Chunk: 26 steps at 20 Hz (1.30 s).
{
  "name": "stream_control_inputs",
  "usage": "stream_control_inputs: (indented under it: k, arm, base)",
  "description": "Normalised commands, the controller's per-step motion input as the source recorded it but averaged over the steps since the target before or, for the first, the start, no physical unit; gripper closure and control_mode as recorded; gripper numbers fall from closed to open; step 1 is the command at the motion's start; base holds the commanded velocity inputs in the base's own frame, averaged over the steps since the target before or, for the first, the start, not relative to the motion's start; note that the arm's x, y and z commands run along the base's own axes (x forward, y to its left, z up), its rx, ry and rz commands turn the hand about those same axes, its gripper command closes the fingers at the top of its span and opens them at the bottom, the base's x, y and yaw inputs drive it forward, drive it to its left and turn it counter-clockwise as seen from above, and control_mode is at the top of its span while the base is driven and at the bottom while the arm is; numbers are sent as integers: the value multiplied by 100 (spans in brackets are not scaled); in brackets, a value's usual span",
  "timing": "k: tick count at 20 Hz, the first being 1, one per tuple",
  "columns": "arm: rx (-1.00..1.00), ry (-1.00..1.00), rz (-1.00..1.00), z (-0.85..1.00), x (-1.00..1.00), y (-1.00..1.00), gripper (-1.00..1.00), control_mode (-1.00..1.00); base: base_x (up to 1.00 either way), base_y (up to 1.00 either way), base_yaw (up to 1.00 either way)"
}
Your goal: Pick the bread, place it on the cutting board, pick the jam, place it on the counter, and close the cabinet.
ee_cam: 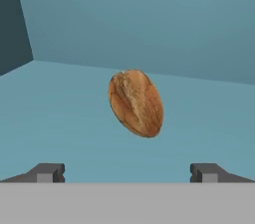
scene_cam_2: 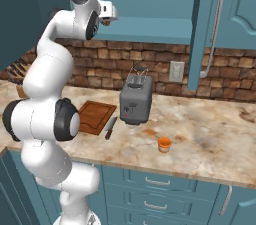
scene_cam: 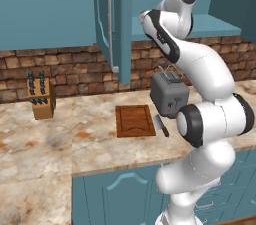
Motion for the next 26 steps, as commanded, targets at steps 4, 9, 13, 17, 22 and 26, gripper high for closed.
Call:
stream_control_inputs:
  k: [4, 9, 13, 17, 22, 26]
  arm:
    - [0, 0, 2, -7, 34, 0, -100, -100]
    - [0, 0, 2, -3, 34, 2, -100, -100]
    - [0, 0, 0, 0, 35, 5, -100, -100]
    - [0, 0, 0, 0, 33, 8, -100, -100]
    - [0, 0, 1, 0, 31, 4, -100, -100]
    - [0, 0, 2, -1, 26, 0, -100, -100]
  base:
    - [0, 0, 0]
    - [0, 0, 0]
    - [0, 0, 0]
    - [0, 0, 0]
    - [0, 0, 0]
    - [0, 0, 0]
